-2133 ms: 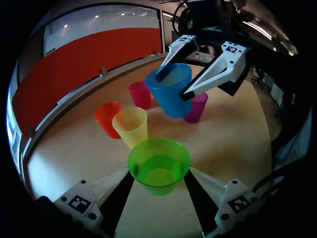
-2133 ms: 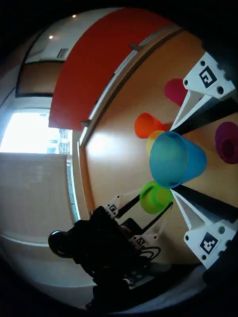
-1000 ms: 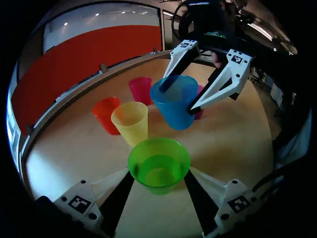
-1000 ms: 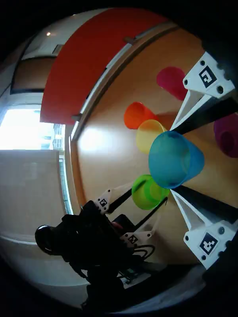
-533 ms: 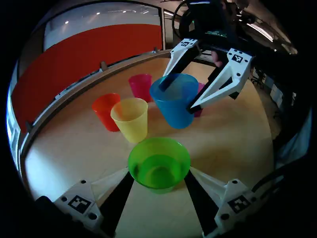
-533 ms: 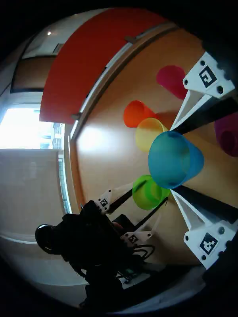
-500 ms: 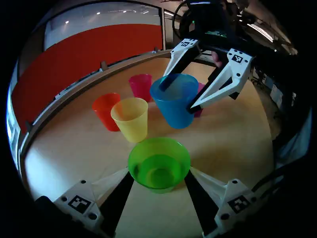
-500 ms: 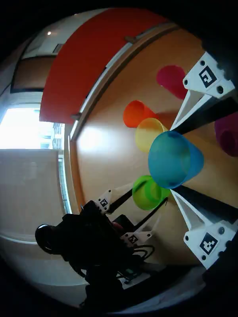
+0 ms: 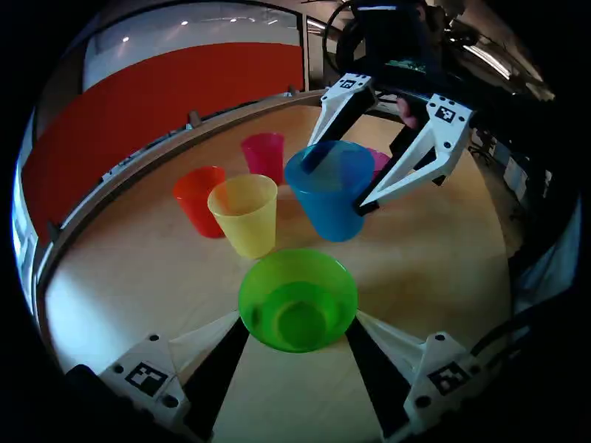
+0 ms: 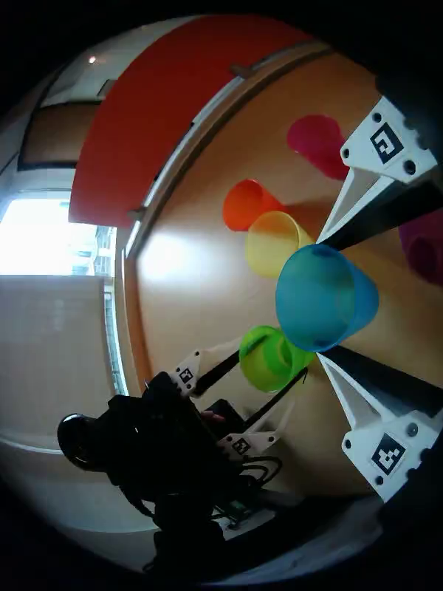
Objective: Pour water
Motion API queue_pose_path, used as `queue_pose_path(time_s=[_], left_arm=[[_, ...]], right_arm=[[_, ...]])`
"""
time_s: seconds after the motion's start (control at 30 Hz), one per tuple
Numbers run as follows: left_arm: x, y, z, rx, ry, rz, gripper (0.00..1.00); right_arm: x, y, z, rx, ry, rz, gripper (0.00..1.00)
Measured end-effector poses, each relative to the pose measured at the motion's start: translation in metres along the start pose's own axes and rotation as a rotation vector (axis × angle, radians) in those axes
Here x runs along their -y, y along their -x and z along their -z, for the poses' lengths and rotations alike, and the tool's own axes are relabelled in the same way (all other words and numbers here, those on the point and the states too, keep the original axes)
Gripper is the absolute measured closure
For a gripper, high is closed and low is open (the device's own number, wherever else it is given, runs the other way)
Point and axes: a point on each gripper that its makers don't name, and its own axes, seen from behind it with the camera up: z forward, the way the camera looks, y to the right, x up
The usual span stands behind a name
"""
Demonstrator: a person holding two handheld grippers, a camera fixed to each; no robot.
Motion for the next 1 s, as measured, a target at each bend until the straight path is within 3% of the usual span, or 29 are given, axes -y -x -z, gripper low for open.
queue_pose_path(time_s=[0.7,1.0], left_arm=[[0.012,0.017,0.021,0.037,-0.042,-0.021,0.1],[0.009,0.021,0.03,0.029,-0.046,-0.002,0.1]], right_arm=[[0.008,0.016,-0.017,0.047,-0.009,0.01,0.09],[0.009,0.025,-0.024,0.065,-0.006,0.017,0.09]])
